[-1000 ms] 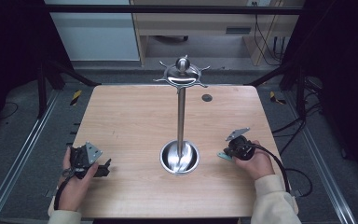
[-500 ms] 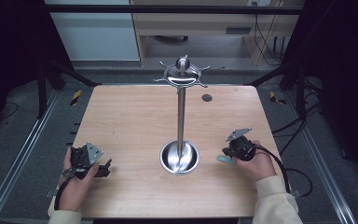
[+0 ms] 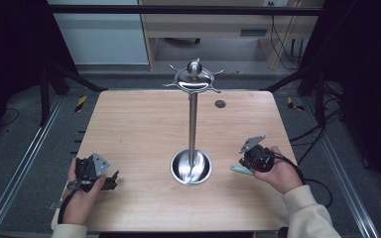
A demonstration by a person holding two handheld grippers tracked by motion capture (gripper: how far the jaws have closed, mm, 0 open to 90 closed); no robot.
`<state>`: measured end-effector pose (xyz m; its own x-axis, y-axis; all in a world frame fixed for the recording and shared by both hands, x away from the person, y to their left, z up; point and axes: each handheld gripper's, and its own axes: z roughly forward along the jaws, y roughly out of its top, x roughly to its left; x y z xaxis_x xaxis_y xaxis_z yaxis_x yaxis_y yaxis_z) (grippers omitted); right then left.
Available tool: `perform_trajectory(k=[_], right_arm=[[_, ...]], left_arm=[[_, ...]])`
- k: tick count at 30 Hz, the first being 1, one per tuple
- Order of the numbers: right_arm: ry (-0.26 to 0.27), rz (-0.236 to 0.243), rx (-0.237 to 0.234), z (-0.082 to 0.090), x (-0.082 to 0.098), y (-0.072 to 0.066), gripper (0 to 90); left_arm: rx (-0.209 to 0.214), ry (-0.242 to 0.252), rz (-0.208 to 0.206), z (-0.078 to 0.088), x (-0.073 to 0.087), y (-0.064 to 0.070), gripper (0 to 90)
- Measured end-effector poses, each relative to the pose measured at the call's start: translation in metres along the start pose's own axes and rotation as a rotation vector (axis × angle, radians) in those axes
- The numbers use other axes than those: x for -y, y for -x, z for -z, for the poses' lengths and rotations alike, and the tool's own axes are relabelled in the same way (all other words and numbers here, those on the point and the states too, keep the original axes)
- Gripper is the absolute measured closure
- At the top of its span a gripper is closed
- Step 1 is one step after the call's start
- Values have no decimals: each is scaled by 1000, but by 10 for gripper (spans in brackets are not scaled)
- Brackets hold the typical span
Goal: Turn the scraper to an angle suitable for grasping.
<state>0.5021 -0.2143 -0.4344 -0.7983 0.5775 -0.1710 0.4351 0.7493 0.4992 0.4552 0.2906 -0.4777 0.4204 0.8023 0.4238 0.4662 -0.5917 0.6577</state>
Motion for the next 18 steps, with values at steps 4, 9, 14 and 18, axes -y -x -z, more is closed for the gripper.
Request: perform_trajectory(k=[4, 9, 14, 18], right_arm=[[-50, 30, -15, -1, -5, 1, 876], [-113, 68, -16, -3, -6, 8, 870], [-170, 84, -6, -1, -6, 14, 854], [-212, 104, -8, -2, -8, 15, 832]], left_arm=[[0, -6, -5, 0, 0, 0, 30], [1, -3, -5, 0, 0, 0, 30], [5, -7, -7, -1, 0, 1, 30], [5, -9, -13, -1, 0, 1, 30]])
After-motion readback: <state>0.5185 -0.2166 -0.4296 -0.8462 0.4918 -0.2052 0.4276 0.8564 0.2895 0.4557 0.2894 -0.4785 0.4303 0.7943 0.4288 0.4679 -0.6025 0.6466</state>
